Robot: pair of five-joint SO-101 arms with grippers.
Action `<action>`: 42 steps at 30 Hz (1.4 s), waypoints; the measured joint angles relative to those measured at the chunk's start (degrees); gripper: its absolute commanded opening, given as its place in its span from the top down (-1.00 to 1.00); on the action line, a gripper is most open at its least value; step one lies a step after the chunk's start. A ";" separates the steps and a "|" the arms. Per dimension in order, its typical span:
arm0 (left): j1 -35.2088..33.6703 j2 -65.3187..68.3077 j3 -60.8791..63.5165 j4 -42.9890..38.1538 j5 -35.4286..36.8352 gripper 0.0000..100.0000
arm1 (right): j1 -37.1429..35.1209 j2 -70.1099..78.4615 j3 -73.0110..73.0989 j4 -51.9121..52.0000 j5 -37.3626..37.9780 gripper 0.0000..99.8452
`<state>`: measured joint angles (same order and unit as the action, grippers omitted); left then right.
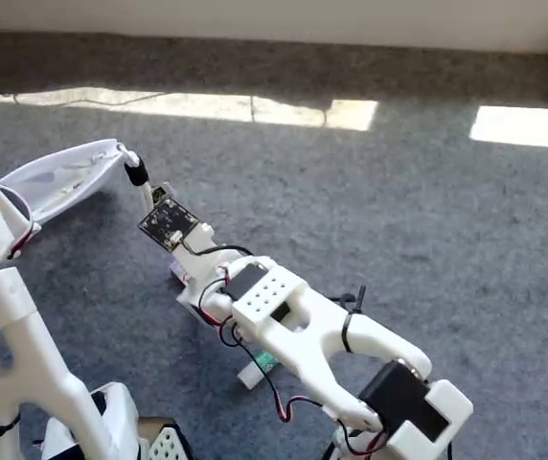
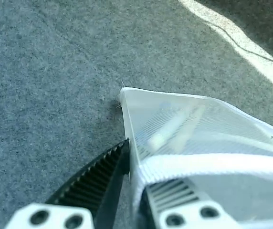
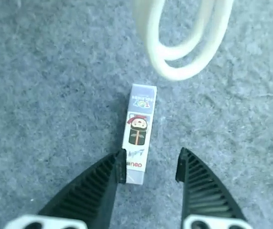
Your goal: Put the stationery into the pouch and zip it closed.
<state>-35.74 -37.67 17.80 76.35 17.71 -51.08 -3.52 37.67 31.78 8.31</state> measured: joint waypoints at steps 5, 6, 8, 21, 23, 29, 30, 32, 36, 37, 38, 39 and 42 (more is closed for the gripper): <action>0.00 0.00 0.00 0.00 0.00 0.99 | 0.00 3.69 -2.20 0.00 0.00 0.66; 0.00 0.00 0.00 0.00 0.00 0.99 | -0.09 4.22 -2.37 0.00 0.00 0.66; 0.00 0.00 0.00 0.00 0.00 0.99 | -0.09 4.75 -2.55 0.00 -0.09 0.66; 0.00 0.00 0.00 0.00 0.00 0.99 | -0.62 8.44 -3.34 -0.35 0.00 0.69; 0.00 0.00 0.00 0.00 0.00 0.99 | -0.79 8.44 -3.34 -0.35 0.00 0.79; 0.00 0.00 0.00 0.00 0.00 0.99 | -1.05 8.44 -3.34 -0.35 0.00 0.99; 0.00 0.00 0.00 0.00 0.00 0.99 | -1.05 8.44 -3.34 -0.35 0.26 0.99; 0.00 0.00 0.88 0.00 0.00 0.99 | -1.05 8.44 -3.34 -0.09 2.81 0.99; 0.00 0.00 1.05 0.00 0.00 0.99 | -0.26 7.56 -3.43 4.40 7.38 0.99; 0.00 0.00 1.05 0.00 0.00 0.99 | 0.26 6.77 -3.43 5.63 7.91 0.99; 0.00 0.00 1.05 0.00 0.00 0.99 | 1.05 5.80 -3.43 6.95 8.26 0.99; 0.00 0.00 1.05 0.00 0.00 0.99 | 1.93 4.75 -3.34 8.35 8.35 0.99; 0.00 0.00 1.05 0.00 0.00 0.99 | 5.80 1.05 -3.34 10.99 8.88 0.99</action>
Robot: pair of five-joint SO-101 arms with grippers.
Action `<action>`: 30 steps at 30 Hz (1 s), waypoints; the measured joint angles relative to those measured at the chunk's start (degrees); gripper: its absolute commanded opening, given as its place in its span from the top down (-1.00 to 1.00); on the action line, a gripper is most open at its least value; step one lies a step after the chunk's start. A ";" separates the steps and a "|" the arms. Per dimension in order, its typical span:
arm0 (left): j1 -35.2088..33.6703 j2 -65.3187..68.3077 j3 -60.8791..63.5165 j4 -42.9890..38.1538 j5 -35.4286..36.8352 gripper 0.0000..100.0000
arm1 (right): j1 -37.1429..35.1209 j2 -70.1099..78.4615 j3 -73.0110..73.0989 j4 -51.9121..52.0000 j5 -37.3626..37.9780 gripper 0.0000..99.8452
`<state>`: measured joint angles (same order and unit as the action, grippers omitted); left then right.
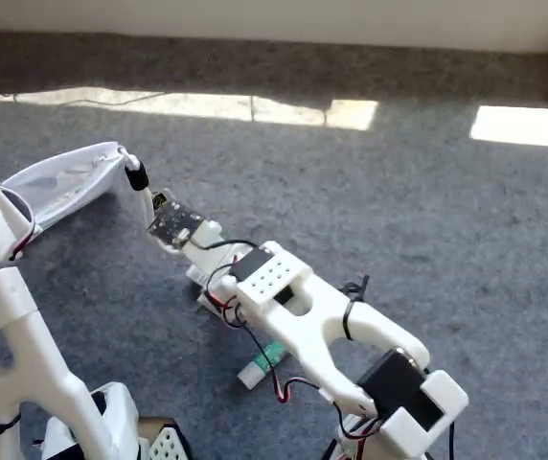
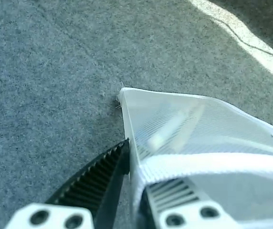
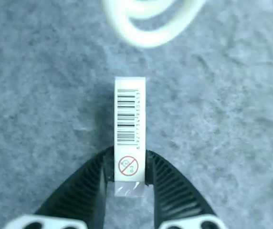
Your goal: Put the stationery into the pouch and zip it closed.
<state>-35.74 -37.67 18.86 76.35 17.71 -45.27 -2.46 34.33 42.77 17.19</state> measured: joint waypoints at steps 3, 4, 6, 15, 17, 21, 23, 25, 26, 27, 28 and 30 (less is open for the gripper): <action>0.00 0.00 0.00 0.00 0.00 0.99 | 4.40 -2.55 0.00 1.93 4.40 0.99; 0.00 0.00 0.00 0.00 0.00 0.99 | 5.63 -2.90 0.00 2.29 6.42 0.99; 0.00 0.00 0.00 0.00 0.00 0.99 | 7.91 -3.16 0.00 2.73 10.20 0.99; 0.00 0.00 0.00 0.00 0.00 0.99 | 12.48 -3.16 0.00 2.90 17.85 0.89; 0.00 0.00 0.00 0.00 0.00 0.99 | 12.48 -3.16 0.00 3.87 17.85 0.74; 0.00 0.00 0.00 0.00 0.00 0.99 | 12.48 -3.16 0.00 8.97 17.85 0.59; 0.00 0.00 0.00 0.00 0.00 0.99 | 12.48 -3.25 0.00 10.37 17.85 0.59; 0.00 0.00 0.00 0.00 0.00 0.99 | 12.48 -3.25 0.00 10.81 17.85 0.59; 0.00 0.00 0.00 0.00 0.00 0.99 | 12.31 -3.25 0.00 10.81 17.85 0.59; 0.00 0.00 0.00 0.00 0.00 0.99 | 11.87 -3.25 0.00 10.81 17.85 0.59; 0.00 0.00 0.00 0.00 0.00 0.99 | 11.16 -3.25 0.00 10.81 17.85 0.59; 0.00 0.00 0.00 0.00 0.00 0.99 | 9.58 -3.25 0.00 10.64 17.85 0.59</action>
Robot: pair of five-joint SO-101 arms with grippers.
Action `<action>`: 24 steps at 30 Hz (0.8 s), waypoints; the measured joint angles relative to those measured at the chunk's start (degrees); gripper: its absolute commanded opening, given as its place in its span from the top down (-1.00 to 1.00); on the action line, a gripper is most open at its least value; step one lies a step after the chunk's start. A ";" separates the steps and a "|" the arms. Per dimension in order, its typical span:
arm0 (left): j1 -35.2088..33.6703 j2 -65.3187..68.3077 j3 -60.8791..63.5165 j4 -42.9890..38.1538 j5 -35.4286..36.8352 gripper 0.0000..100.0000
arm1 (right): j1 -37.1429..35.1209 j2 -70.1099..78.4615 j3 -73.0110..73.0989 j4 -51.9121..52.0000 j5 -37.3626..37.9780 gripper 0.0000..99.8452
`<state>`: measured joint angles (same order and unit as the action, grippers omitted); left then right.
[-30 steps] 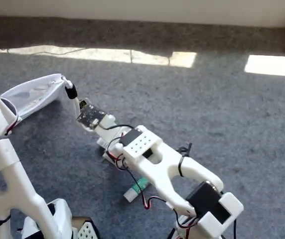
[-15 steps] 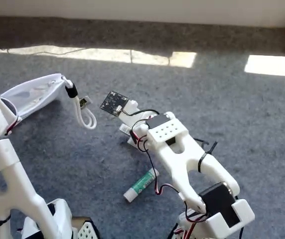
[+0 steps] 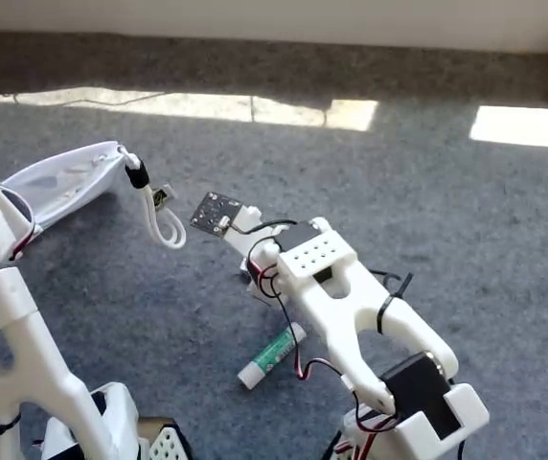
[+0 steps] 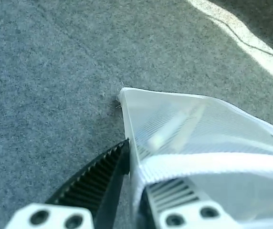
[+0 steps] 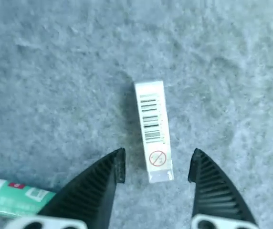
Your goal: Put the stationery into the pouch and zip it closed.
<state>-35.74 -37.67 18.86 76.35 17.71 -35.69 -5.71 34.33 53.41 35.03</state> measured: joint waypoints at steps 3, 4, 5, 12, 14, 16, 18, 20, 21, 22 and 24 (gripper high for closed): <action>0.00 0.00 0.00 0.00 0.00 0.99 | -1.41 0.00 0.00 -3.43 -2.29 0.59; 0.00 0.00 0.00 0.00 0.00 0.99 | -1.67 0.00 0.00 -4.66 -3.43 0.59; 0.00 0.00 0.00 0.00 0.00 0.99 | -1.67 0.00 0.00 -5.54 -4.40 0.59; 0.00 0.00 0.00 0.00 0.00 0.99 | -2.11 0.09 0.00 -6.51 -6.07 0.59; 0.00 0.00 0.00 0.00 0.00 0.99 | -2.46 1.93 -0.53 -6.51 -6.15 0.59; 0.00 0.00 0.00 0.00 0.00 0.99 | -2.73 5.45 -2.37 -6.51 -6.15 0.59; 0.00 0.00 0.00 0.00 0.00 0.99 | -2.73 9.23 -4.92 -6.51 -6.33 0.59; 0.00 0.00 0.00 0.00 0.00 0.99 | -2.73 11.96 -7.38 -6.59 -6.33 0.60; 0.00 0.00 0.00 0.00 0.00 0.99 | -2.73 12.75 -8.35 -6.59 -6.33 0.64; 0.00 0.00 0.00 0.00 0.00 0.99 | -2.73 13.45 -9.14 -6.68 -6.33 0.69; 0.00 0.00 0.00 0.00 0.00 0.99 | -2.73 14.42 -9.85 -6.77 -6.33 0.80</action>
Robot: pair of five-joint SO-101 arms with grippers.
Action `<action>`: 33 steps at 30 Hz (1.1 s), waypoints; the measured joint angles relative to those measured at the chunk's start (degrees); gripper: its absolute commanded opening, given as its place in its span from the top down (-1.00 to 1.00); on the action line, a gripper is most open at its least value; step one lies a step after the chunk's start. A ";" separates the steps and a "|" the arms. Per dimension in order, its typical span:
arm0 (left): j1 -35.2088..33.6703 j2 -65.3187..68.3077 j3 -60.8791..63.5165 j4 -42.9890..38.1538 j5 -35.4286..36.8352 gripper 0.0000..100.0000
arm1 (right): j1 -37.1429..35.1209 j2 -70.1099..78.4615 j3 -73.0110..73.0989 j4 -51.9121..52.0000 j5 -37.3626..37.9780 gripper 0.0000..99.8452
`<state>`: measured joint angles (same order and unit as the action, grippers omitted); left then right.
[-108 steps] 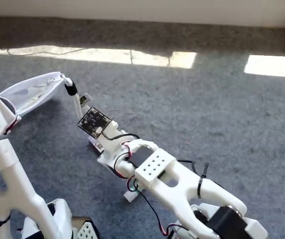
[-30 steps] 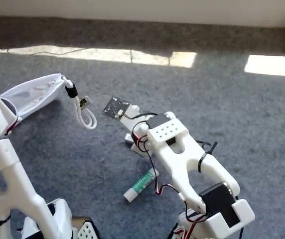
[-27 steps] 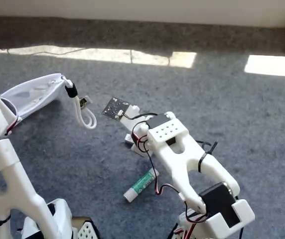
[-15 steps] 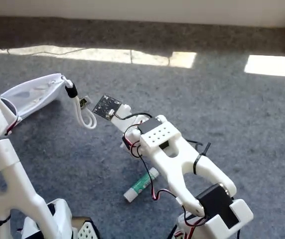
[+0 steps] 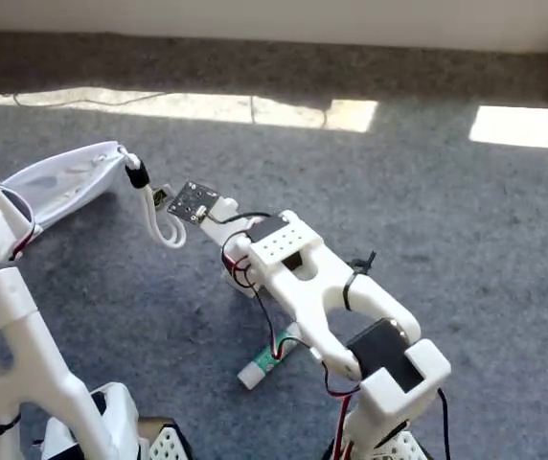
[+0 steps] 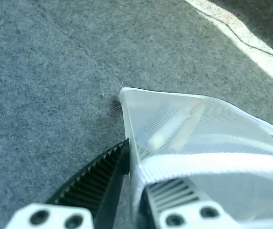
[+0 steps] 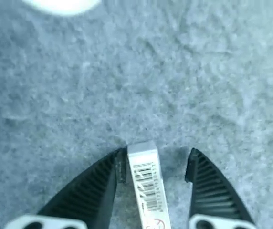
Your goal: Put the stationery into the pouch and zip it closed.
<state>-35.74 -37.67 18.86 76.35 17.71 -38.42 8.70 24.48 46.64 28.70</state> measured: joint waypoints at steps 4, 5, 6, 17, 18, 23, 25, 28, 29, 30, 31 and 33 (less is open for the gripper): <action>0.00 0.00 0.00 0.00 0.00 0.99 | 0.00 0.62 -0.26 0.00 0.00 0.96; 0.00 0.00 0.00 0.00 0.00 0.99 | 0.00 0.62 -0.26 0.00 0.00 0.98; 0.00 0.00 0.00 0.00 0.00 0.99 | 0.00 0.62 -0.26 0.00 0.00 0.99; 0.18 0.00 0.00 0.00 0.00 0.99 | 0.00 0.00 -1.41 5.54 0.00 0.99; 0.62 0.00 0.00 0.00 0.00 0.99 | 0.00 -0.97 -1.41 6.51 0.00 0.99; 4.92 0.00 0.00 0.00 0.00 0.99 | 0.00 -9.93 -1.05 8.35 0.00 0.99; 6.59 0.00 0.00 0.00 0.00 0.99 | 0.00 -14.33 0.79 8.44 0.00 0.99; 9.41 0.00 0.00 0.00 0.00 0.99 | 0.00 -20.92 4.22 8.53 0.00 0.99; 10.37 0.00 0.00 0.00 0.00 0.99 | 0.00 -23.21 5.19 8.53 0.00 0.99; 11.34 0.00 0.00 0.00 0.00 0.99 | 0.00 -25.58 5.98 8.53 0.00 0.99; 12.31 0.00 0.00 0.00 0.00 0.99 | 0.00 -28.04 7.03 8.53 0.00 0.99; 14.15 0.00 0.00 0.00 0.00 0.99 | 0.00 -32.97 8.97 8.53 0.00 0.99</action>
<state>-21.58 -37.67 18.86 76.35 17.71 -38.42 -24.26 33.45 55.16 28.70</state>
